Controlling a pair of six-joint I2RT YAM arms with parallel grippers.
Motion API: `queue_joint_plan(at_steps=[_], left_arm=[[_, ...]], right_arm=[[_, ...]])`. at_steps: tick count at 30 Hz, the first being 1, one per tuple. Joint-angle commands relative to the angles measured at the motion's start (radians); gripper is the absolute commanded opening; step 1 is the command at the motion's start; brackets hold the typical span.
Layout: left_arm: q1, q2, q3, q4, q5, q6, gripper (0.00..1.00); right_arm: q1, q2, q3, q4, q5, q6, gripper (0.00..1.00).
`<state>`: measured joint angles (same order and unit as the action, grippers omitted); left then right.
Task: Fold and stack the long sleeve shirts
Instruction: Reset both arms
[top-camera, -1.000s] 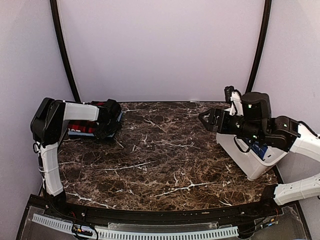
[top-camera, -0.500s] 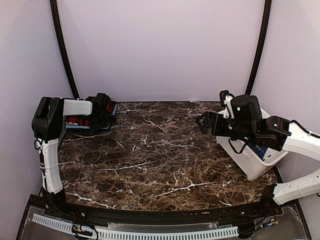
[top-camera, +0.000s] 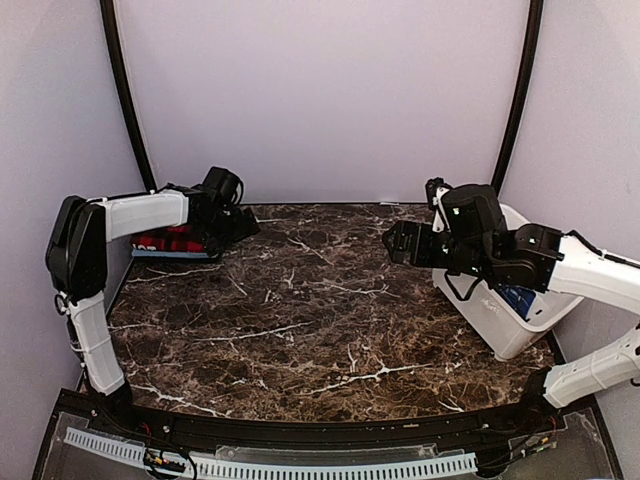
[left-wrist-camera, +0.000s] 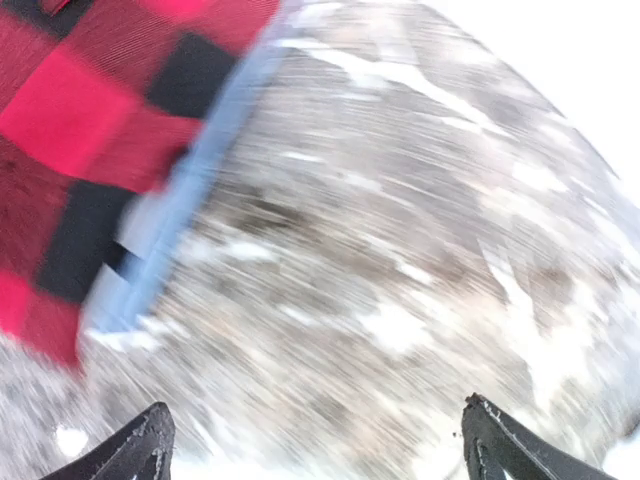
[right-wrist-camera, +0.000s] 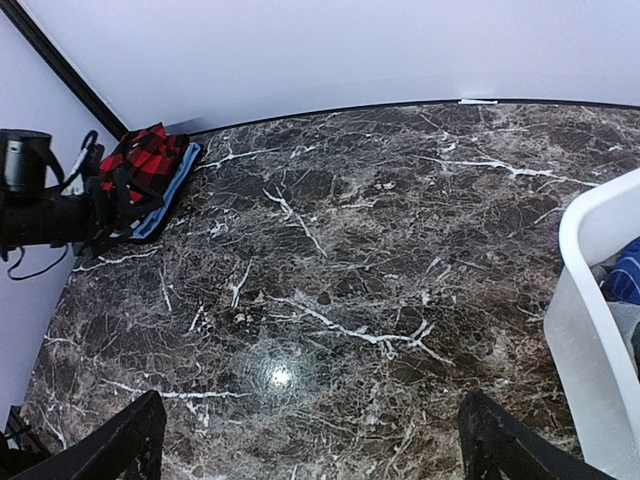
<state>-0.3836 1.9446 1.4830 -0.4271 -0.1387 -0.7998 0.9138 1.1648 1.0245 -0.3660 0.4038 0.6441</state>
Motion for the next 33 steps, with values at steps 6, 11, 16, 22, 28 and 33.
queue_joint_plan(at_steps=[6, 11, 16, 22, 28, 33], left_arm=[[-0.238, -0.291, -0.097, 0.069, 0.04, 0.173, 0.99], [-0.35, -0.399, -0.157, 0.163, 0.074, 0.262, 0.99], [-0.401, -0.484, -0.198, 0.239, 0.092, 0.349, 0.99], [-0.402, -0.55, -0.22, 0.24, 0.094, 0.39, 0.99], [-0.401, -0.562, -0.217, 0.236, 0.082, 0.398, 0.99], [-0.4, -0.54, -0.193, 0.224, 0.078, 0.371, 0.99]], right_arm=[[-0.012, 0.01, 0.052, 0.049, -0.001, -0.013, 0.99], [-0.013, 0.018, 0.065, 0.056, -0.018, -0.005, 0.99], [-0.013, 0.017, 0.068, 0.078, -0.028, -0.001, 0.99], [-0.013, 0.018, 0.074, 0.078, -0.016, 0.016, 0.99], [-0.013, 0.027, 0.078, 0.074, -0.013, 0.037, 0.99], [-0.014, 0.024, 0.077, 0.063, 0.002, 0.046, 0.99]])
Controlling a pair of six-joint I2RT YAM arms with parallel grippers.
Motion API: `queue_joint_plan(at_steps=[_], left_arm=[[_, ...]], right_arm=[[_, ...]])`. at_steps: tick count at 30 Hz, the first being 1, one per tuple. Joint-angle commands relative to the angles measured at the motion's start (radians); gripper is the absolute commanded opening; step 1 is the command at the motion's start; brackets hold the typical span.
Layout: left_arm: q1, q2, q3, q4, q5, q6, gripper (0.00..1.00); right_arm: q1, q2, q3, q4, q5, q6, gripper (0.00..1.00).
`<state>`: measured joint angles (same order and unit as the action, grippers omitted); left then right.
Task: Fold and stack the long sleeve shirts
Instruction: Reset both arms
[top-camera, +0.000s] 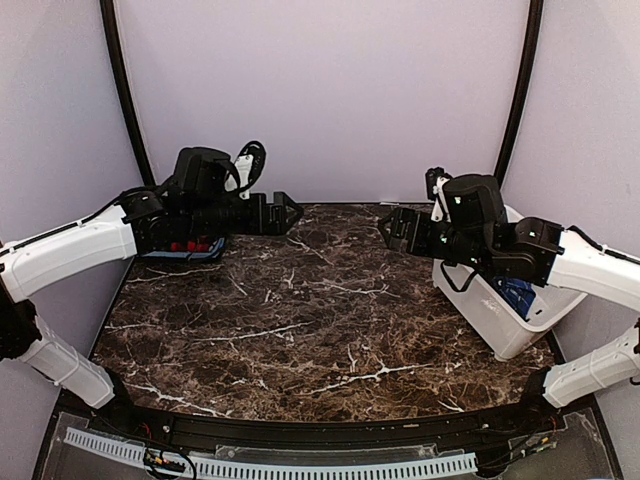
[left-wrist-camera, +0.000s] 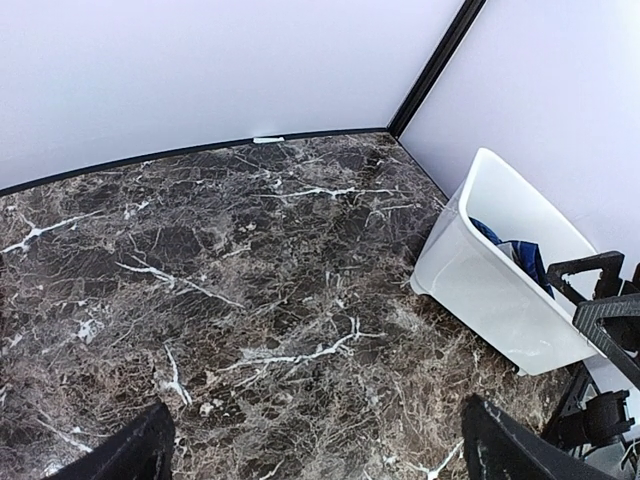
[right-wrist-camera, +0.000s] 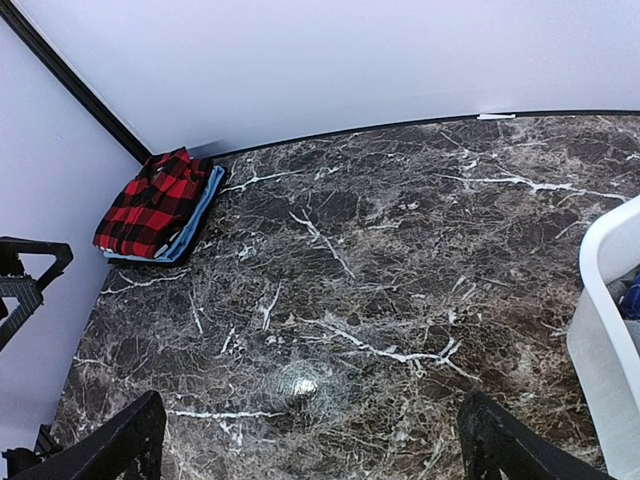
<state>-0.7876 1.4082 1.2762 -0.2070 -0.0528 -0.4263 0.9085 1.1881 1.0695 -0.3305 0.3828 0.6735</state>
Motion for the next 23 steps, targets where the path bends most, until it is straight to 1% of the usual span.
queue_joint_plan(at_steps=[1, 12, 23], left_arm=[[0.004, 0.003, 0.018, 0.004, -0.011, -0.013, 0.99], [0.004, 0.0, 0.014, 0.018, -0.005, -0.006, 0.99], [0.004, -0.011, 0.015, -0.004, -0.042, 0.006, 0.99]], right_arm=[[-0.008, -0.001, 0.03, 0.029, 0.025, 0.018, 0.98], [-0.008, -0.019, 0.002, 0.059, 0.024, 0.021, 0.99], [-0.008, -0.025, -0.019, 0.082, 0.025, 0.019, 0.99]])
